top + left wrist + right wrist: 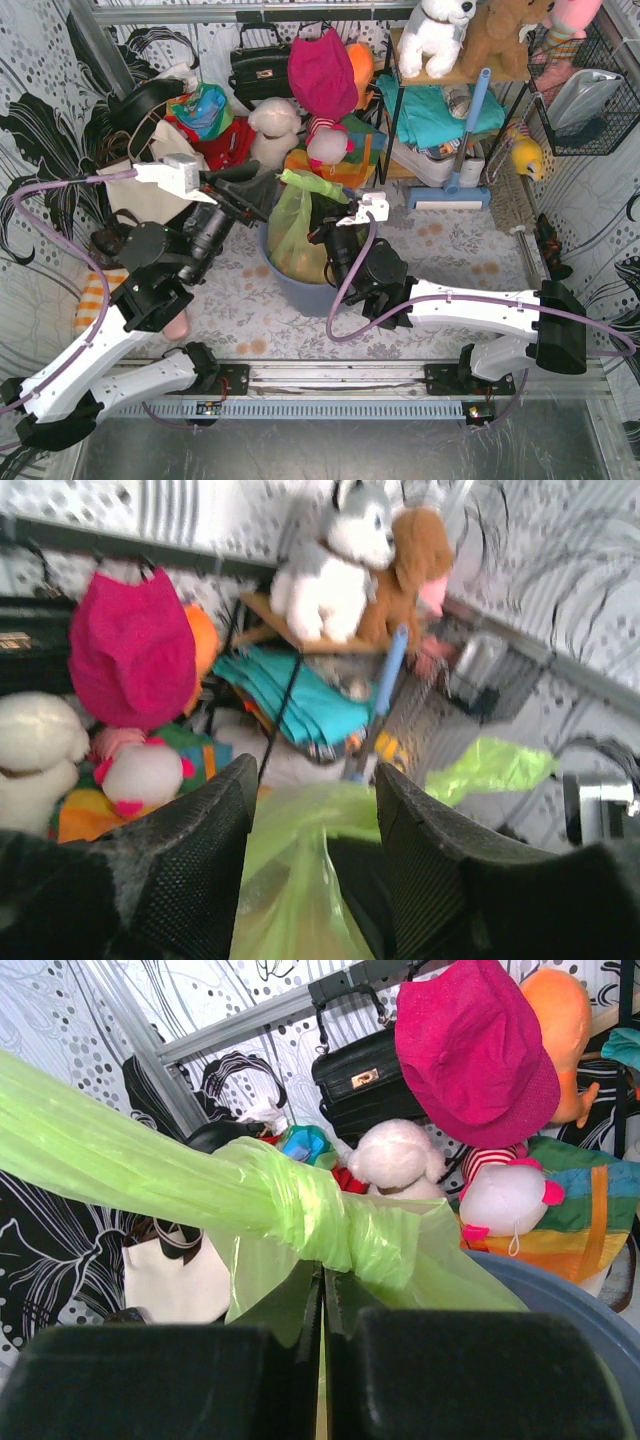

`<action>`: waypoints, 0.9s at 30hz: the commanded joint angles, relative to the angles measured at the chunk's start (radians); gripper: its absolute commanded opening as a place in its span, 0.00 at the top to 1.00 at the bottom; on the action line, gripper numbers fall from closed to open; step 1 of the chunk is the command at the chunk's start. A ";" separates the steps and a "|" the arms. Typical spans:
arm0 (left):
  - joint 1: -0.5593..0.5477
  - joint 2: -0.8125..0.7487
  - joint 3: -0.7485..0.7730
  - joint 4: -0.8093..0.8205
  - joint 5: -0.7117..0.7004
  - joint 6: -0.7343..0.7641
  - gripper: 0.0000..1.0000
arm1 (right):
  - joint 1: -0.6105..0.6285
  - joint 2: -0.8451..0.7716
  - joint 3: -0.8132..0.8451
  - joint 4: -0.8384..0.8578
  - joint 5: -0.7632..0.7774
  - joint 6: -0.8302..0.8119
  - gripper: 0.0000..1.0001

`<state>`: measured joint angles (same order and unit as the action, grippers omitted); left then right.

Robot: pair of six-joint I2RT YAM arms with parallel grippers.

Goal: Tie the trash bag

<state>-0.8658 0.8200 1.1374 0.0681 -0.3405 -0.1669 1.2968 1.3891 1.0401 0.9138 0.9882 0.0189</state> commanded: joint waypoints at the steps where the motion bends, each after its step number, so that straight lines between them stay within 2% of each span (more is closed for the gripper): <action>1: 0.007 0.018 0.024 -0.138 0.153 -0.044 0.42 | -0.005 -0.023 -0.005 0.050 0.021 -0.019 1.00; 4: 0.007 0.030 0.038 -0.199 0.246 -0.097 0.50 | -0.005 -0.033 -0.006 0.040 0.021 -0.010 1.00; 7: 0.007 0.021 0.013 -0.203 0.268 -0.133 0.51 | -0.005 -0.037 -0.006 0.026 0.020 0.001 1.00; 19: 0.018 0.110 -0.009 -0.224 0.155 -0.169 0.53 | -0.005 -0.051 -0.002 -0.013 0.014 0.040 1.00; 23: 0.028 0.139 -0.003 -0.220 0.154 -0.179 0.61 | -0.005 -0.053 -0.001 -0.029 0.011 0.055 1.00; 27: 0.031 0.143 0.001 -0.229 0.152 -0.177 0.86 | -0.005 -0.051 -0.003 -0.034 0.015 0.064 1.00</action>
<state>-0.8398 0.9684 1.1297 -0.1799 -0.1684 -0.3397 1.2903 1.3636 1.0393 0.8696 1.0004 0.0532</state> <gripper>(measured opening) 0.233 0.002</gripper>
